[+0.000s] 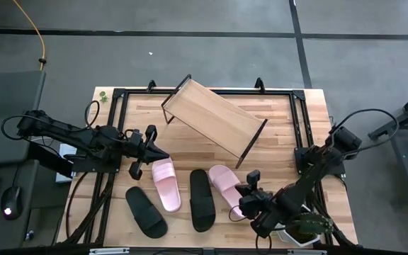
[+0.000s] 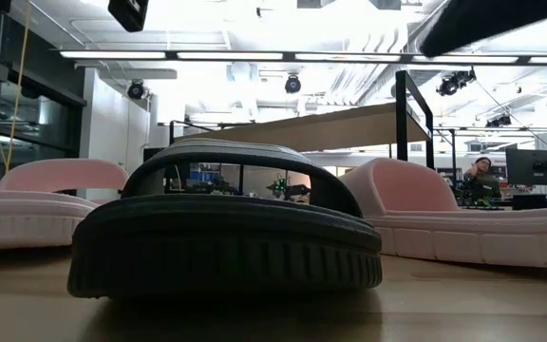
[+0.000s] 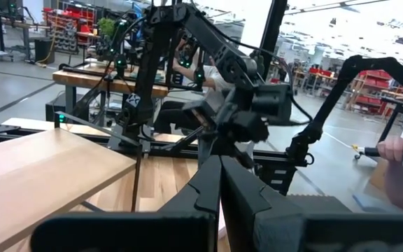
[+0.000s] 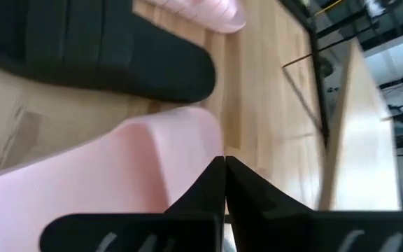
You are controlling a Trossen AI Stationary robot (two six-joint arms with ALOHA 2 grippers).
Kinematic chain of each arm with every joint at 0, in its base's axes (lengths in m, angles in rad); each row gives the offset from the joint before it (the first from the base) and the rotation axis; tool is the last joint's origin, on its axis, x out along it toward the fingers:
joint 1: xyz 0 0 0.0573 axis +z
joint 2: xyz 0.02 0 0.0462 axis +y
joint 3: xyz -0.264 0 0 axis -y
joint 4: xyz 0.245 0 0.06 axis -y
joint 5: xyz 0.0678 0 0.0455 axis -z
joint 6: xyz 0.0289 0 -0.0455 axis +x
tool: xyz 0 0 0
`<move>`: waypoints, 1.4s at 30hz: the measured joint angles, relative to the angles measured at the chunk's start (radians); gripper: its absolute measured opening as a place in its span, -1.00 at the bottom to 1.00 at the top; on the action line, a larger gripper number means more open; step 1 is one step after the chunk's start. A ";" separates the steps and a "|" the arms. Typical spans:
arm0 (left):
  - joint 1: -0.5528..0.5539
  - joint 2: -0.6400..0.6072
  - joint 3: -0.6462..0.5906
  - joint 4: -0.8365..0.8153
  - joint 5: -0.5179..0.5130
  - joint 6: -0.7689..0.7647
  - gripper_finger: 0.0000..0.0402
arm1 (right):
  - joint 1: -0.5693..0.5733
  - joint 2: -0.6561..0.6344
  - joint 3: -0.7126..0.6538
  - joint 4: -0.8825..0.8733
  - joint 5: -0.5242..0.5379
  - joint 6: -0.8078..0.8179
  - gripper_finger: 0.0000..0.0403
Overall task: Pick and place slides into the shelf
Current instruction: Put the right pink slide on the shelf
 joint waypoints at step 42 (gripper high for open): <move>0.000 0.000 0.000 -0.001 -0.023 0.003 -1.00 | -0.171 0.080 -0.206 0.275 -0.205 0.048 -0.33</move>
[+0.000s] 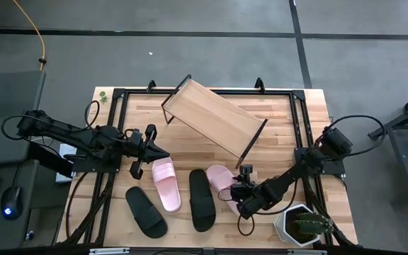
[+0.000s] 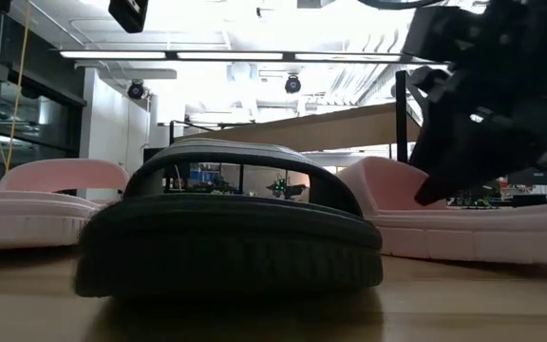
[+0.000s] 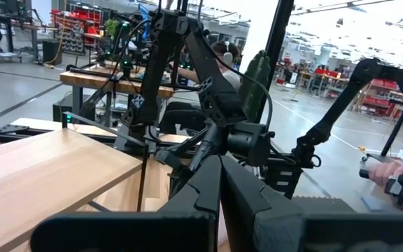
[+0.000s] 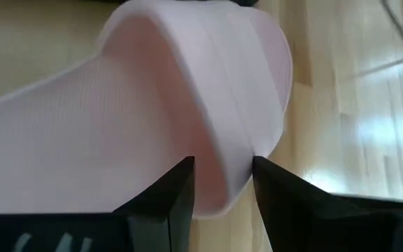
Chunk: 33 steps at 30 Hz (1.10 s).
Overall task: Pick and place slides into the shelf
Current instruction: Put the right pink slide on the shelf
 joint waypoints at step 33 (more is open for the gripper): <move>0.000 0.000 0.000 0.000 0.000 0.000 -1.00 | -0.047 0.000 0.000 0.063 -0.011 0.026 -0.93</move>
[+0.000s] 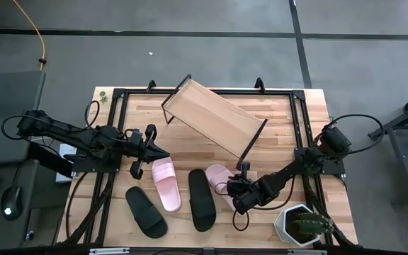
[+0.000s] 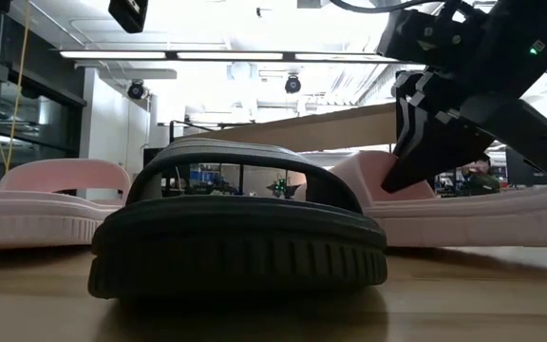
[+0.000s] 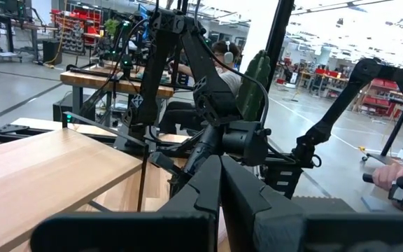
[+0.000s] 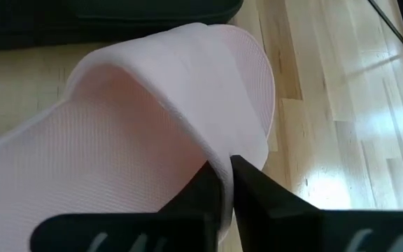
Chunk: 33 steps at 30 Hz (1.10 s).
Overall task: Pick and place slides into the shelf
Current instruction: Put the right pink slide on the shelf
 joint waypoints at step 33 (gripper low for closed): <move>0.000 0.000 0.000 -0.008 0.000 0.000 -1.00 | -0.017 0.000 0.315 -0.472 0.181 -0.034 -1.00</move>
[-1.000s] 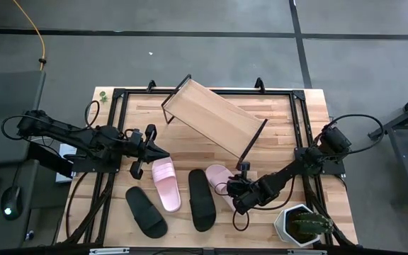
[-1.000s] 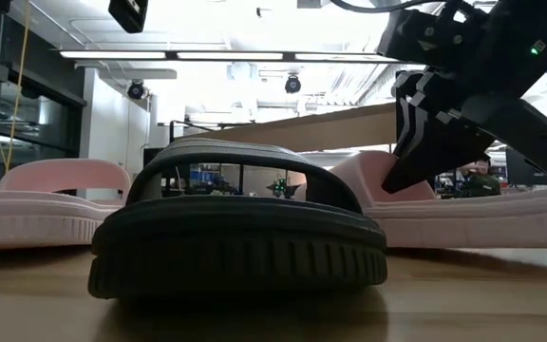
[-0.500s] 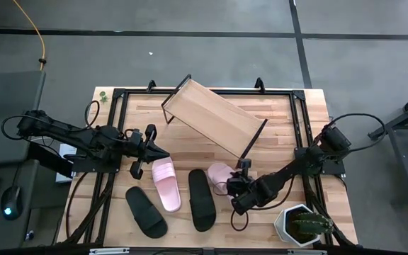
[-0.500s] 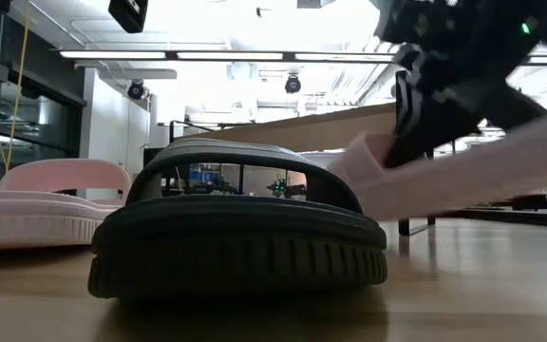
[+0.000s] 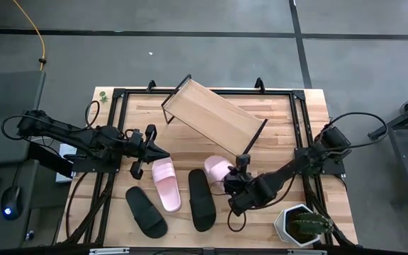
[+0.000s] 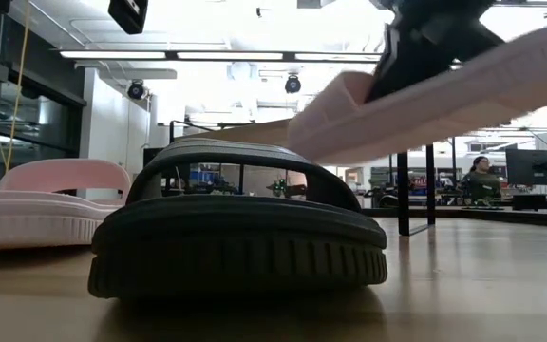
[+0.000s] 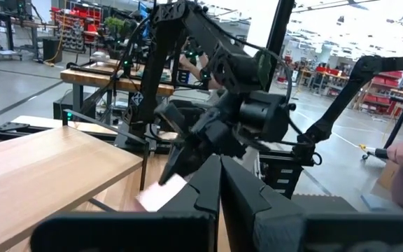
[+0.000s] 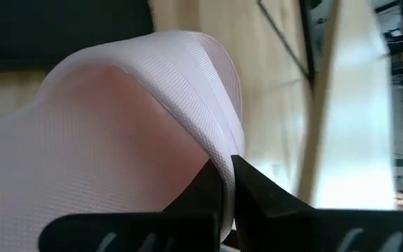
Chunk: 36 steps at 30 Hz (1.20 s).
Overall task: Pick and place slides into the shelf
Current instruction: Put the right pink slide on the shelf
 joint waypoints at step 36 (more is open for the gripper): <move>0.000 0.000 0.000 0.000 0.000 0.000 -1.00 | -0.209 0.000 0.142 -0.082 0.198 -0.041 -1.00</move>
